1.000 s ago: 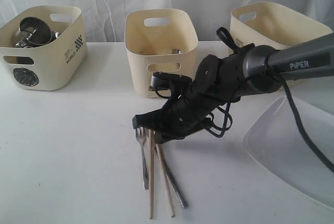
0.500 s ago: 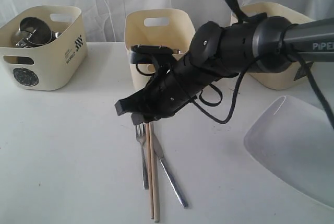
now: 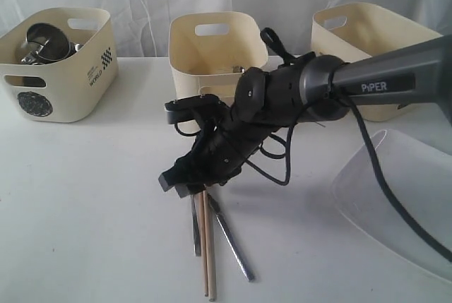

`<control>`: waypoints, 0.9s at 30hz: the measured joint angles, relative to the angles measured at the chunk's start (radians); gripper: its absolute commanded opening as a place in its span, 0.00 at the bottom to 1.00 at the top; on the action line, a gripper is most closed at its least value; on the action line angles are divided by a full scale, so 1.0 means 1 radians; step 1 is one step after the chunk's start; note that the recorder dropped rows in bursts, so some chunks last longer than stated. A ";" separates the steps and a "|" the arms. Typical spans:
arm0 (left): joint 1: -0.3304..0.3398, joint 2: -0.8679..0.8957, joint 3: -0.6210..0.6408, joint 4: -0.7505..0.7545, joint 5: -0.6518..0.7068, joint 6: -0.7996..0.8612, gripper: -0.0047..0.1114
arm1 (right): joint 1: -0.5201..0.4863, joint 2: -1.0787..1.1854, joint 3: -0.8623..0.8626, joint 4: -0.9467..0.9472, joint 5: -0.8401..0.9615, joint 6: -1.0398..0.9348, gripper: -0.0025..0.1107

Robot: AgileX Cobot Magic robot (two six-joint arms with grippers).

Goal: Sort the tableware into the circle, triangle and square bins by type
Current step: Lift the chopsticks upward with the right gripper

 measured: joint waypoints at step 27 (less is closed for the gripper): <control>0.000 0.000 0.000 0.000 0.000 0.000 0.05 | 0.071 0.035 -0.279 -0.370 0.311 0.405 0.31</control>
